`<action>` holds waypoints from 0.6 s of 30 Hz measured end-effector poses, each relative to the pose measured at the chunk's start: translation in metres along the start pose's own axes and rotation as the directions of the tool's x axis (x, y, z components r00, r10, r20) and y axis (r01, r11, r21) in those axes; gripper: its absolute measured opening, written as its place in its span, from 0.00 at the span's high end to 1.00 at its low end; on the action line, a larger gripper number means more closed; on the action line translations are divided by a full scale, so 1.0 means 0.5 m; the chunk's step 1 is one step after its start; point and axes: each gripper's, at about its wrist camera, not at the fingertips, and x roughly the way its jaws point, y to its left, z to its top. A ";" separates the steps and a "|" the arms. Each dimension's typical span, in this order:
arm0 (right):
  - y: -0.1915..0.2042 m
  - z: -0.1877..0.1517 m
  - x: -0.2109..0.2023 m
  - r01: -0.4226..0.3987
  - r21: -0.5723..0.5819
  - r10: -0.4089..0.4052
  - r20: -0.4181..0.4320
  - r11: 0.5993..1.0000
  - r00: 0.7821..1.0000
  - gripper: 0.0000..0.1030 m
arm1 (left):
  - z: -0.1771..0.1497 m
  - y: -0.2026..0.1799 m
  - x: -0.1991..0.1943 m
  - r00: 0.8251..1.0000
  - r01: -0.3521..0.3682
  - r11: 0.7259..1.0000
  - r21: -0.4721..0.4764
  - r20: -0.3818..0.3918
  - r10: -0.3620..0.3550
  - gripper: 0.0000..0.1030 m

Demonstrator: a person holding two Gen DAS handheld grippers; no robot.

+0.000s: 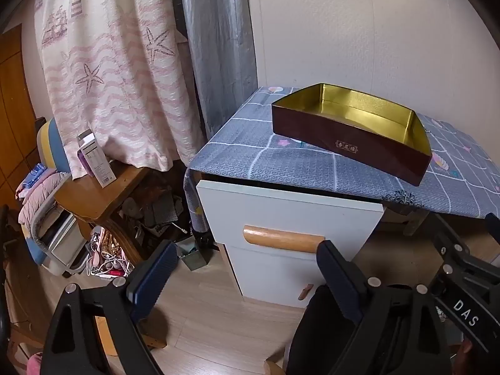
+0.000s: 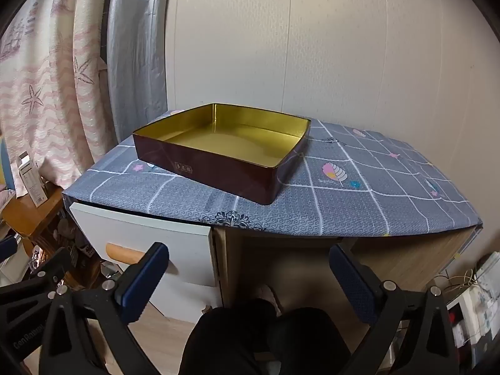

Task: Take underwear out of drawer

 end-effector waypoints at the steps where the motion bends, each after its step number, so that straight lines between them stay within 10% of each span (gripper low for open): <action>1: -0.001 0.000 0.000 -0.001 0.002 0.001 -0.002 1.000 1.000 0.00 | 0.000 0.000 0.000 1.000 0.000 1.000 -0.003 0.000 0.000 0.10; 18: -0.001 0.000 0.001 0.000 0.002 0.000 -0.004 1.000 1.000 0.00 | -0.001 0.002 -0.001 1.000 0.002 1.000 -0.005 0.006 -0.002 0.10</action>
